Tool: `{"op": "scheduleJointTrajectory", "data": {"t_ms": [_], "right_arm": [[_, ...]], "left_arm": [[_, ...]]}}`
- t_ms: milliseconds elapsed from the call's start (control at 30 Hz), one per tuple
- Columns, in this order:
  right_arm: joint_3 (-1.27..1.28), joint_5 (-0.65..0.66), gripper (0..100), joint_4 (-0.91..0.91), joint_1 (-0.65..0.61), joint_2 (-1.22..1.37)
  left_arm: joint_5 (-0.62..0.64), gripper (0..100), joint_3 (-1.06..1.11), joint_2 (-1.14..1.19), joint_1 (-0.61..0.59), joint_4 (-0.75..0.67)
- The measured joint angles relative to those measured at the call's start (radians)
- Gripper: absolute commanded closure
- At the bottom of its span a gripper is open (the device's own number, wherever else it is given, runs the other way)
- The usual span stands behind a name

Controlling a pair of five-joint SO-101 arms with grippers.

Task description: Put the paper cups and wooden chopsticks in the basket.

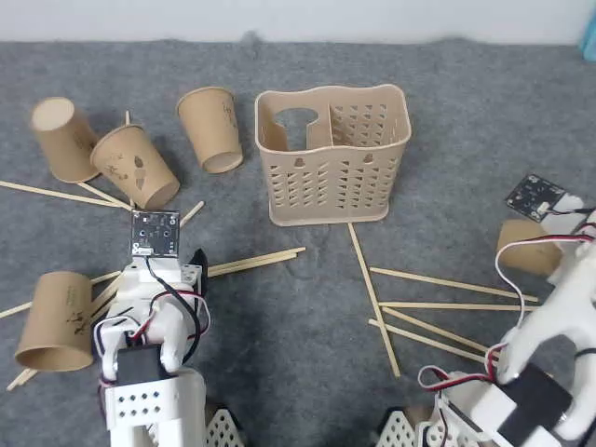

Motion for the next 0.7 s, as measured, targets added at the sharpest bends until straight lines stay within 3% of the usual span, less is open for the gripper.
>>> {"op": "scheduleJointTrajectory", "data": {"t_ms": [267, 700], "right_arm": [[0.0, -0.031, 83.0, 0.049, 0.0, -0.005], [0.0, -0.031, 83.6, 0.341, 0.061, -0.394]], "left_arm": [[0.0, 83, 0.0, 0.0, 0.0, 0.0], [0.0, 83, 0.0, 0.0, 0.0, 0.0]]}}
